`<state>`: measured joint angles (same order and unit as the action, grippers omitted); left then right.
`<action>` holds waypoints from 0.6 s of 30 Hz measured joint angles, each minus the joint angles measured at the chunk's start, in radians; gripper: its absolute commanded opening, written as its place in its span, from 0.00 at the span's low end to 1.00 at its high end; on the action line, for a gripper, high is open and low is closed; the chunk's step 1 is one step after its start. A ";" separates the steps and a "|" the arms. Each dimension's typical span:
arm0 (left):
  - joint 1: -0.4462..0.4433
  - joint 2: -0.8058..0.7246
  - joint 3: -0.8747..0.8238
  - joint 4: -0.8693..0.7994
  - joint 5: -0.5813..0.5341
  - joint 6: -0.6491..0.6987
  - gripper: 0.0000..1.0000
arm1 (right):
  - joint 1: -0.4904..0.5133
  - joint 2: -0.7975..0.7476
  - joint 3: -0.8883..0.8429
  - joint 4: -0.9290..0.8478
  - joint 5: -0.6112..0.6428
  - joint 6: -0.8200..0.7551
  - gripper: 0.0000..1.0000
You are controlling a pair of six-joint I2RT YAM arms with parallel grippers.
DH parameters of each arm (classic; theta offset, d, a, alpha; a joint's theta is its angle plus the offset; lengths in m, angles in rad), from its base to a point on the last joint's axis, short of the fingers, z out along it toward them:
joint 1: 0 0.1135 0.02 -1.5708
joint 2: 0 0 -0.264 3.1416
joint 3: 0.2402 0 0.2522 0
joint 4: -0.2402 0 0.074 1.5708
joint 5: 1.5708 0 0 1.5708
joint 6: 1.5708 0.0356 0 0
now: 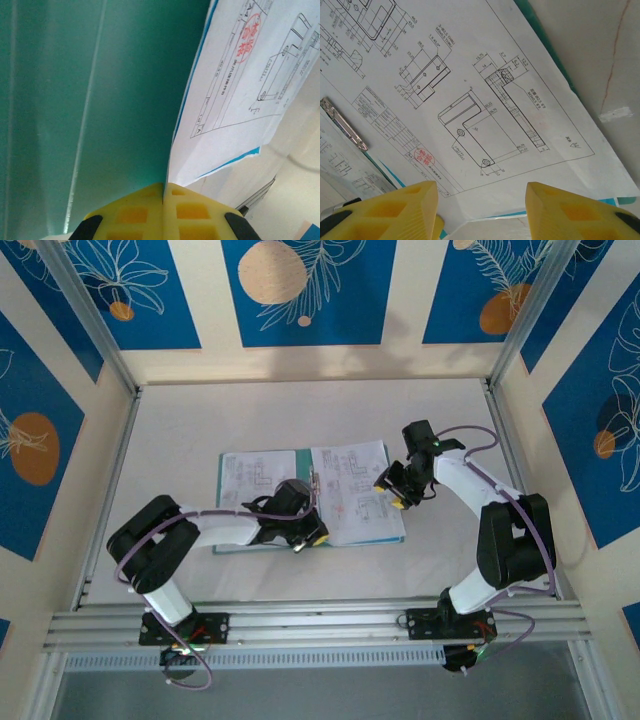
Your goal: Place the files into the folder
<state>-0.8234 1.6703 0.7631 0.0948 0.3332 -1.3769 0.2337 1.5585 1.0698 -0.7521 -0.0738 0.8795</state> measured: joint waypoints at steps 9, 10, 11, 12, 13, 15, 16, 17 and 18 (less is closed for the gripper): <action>0.001 0.000 -0.007 -0.002 0.000 0.000 0.18 | 0.037 0.093 -0.002 0.065 -0.071 0.017 0.51; 0.001 0.000 -0.007 -0.003 0.000 0.000 0.21 | 0.045 0.111 -0.002 0.072 -0.077 0.023 0.51; 0.001 0.000 -0.007 -0.003 0.000 0.002 0.23 | 0.051 0.126 -0.002 0.080 -0.084 0.028 0.51; 0.001 0.000 -0.007 -0.003 0.000 0.000 0.24 | 0.057 0.138 -0.002 0.087 -0.089 0.034 0.51; 0.001 0.000 -0.007 -0.004 0.000 0.000 0.25 | 0.063 0.149 -0.002 0.094 -0.093 0.039 0.51; 0.001 0.000 -0.007 -0.006 -0.001 0.000 0.26 | 0.071 0.164 -0.003 0.106 -0.101 0.050 0.51; 0.001 0.000 -0.007 -0.006 -0.001 0.000 0.27 | 0.074 0.170 -0.003 0.112 -0.104 0.055 0.51; 0.001 0.000 -0.007 -0.006 -0.001 0.000 0.28 | 0.078 0.176 -0.003 0.115 -0.109 0.058 0.51; 0.001 0.000 -0.007 -0.006 -0.001 0.000 0.29 | 0.080 0.183 -0.003 0.117 -0.111 0.061 0.51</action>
<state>-0.8223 1.6703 0.7559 0.0883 0.3325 -1.3766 0.3141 1.7420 1.0672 -0.6346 -0.1848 0.9405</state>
